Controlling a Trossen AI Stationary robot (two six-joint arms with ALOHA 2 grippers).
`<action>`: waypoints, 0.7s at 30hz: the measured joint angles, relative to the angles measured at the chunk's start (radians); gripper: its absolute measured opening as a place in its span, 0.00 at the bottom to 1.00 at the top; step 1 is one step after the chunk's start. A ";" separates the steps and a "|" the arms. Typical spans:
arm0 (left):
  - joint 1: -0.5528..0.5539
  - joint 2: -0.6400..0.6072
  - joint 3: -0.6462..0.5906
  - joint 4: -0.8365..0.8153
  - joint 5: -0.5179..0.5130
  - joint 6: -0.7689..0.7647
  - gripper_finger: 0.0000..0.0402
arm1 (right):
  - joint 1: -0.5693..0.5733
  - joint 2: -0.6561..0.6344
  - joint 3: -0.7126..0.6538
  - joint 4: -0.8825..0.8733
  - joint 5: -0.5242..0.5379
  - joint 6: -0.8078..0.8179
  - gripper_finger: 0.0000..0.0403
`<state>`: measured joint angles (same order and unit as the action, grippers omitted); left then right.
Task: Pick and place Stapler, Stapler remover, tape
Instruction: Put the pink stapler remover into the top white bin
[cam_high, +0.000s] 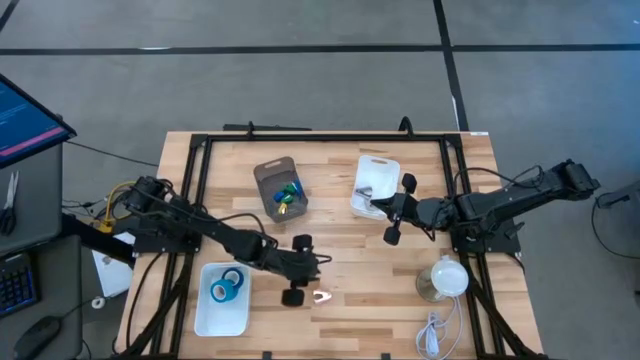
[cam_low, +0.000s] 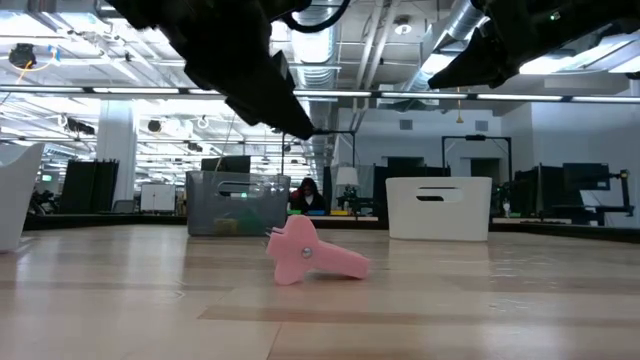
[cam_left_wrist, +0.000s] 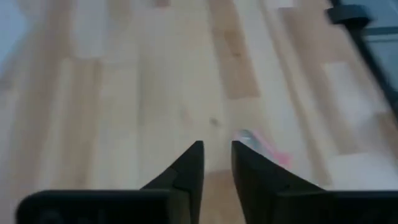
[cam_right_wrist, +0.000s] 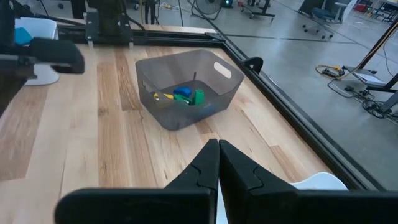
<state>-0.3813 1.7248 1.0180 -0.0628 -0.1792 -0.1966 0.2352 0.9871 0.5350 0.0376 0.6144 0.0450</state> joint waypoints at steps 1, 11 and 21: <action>0.000 0.000 0.000 0.000 0.031 -0.017 0.20 | 0.000 0.000 0.000 0.000 0.000 0.000 0.00; -0.012 0.035 -0.033 0.005 0.101 -0.056 0.34 | 0.000 0.000 0.000 0.001 0.000 0.000 0.00; 0.025 0.152 -0.035 0.134 0.163 -0.061 0.41 | 0.000 0.000 0.000 0.007 0.000 0.000 0.00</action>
<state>-0.3564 1.8765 0.9833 0.0708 -0.0164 -0.2580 0.2352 0.9871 0.5350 0.0448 0.6144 0.0452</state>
